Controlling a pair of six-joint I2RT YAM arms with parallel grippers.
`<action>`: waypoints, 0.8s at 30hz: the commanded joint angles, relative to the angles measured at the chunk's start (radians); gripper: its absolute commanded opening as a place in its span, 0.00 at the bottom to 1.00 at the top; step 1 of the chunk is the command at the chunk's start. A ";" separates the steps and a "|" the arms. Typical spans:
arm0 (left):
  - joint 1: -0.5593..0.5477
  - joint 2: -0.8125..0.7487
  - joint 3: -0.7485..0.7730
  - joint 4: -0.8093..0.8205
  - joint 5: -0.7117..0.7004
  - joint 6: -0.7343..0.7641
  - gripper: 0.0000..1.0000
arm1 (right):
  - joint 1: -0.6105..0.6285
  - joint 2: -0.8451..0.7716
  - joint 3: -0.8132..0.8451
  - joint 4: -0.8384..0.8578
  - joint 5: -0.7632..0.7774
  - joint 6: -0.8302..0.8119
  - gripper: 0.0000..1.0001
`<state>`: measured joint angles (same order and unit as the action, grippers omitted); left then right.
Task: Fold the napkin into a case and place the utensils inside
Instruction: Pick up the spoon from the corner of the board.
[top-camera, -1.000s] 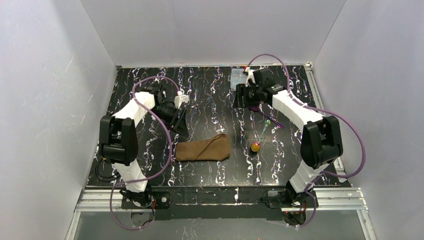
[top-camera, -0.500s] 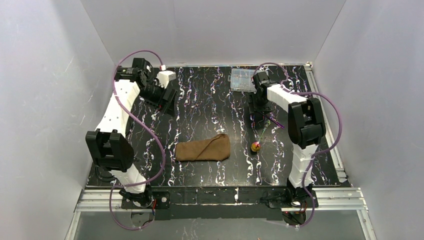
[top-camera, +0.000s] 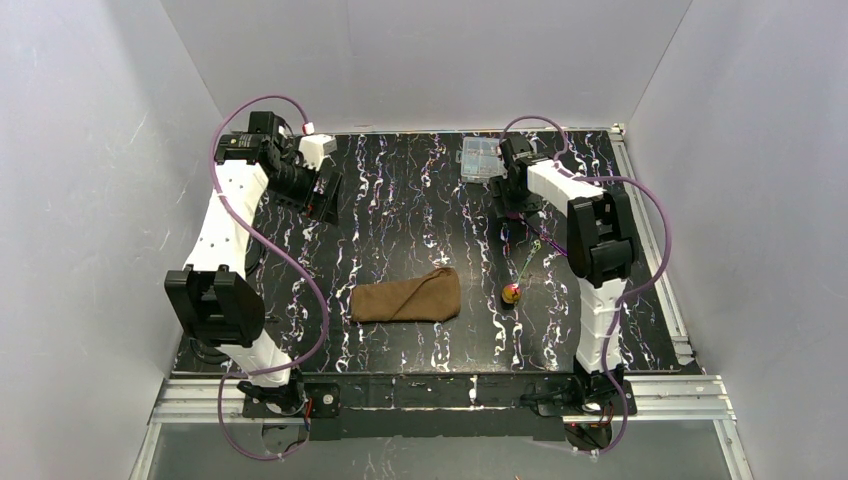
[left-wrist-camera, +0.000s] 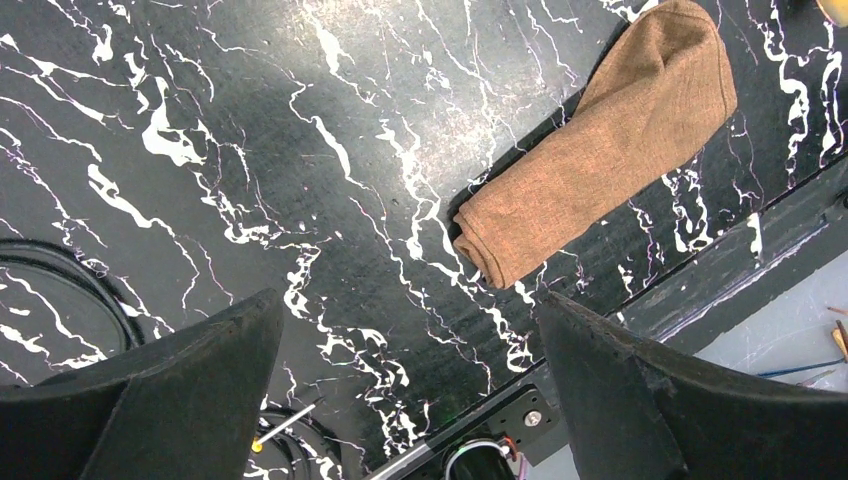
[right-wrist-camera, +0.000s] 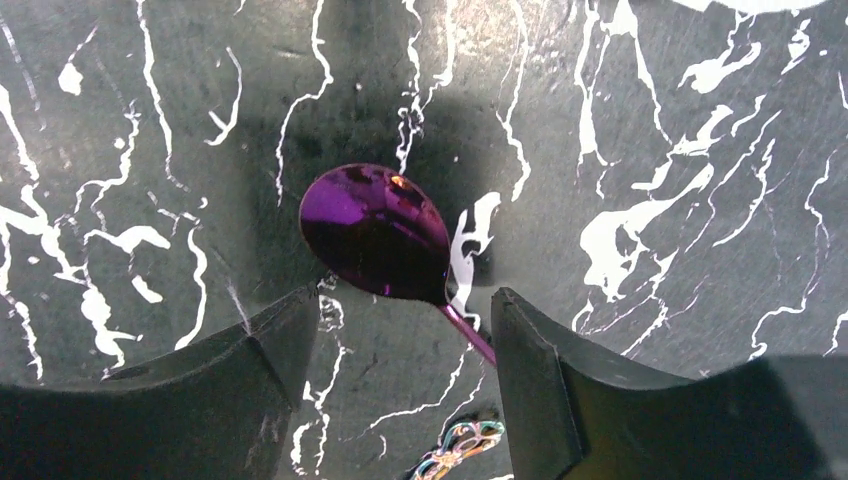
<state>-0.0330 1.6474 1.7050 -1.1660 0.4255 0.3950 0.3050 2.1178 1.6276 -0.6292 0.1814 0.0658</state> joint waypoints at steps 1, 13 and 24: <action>-0.002 -0.050 -0.001 0.000 0.025 -0.027 0.99 | -0.008 0.038 0.068 -0.015 0.046 -0.038 0.70; 0.012 -0.090 0.055 0.042 0.001 -0.072 0.99 | -0.040 0.031 -0.009 -0.010 -0.020 0.032 0.32; 0.008 -0.135 -0.077 0.077 0.213 -0.149 0.99 | -0.039 -0.081 -0.018 0.038 0.050 0.062 0.01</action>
<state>-0.0277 1.5822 1.7088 -1.0920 0.5007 0.2859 0.2722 2.1361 1.6341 -0.6193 0.2005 0.1001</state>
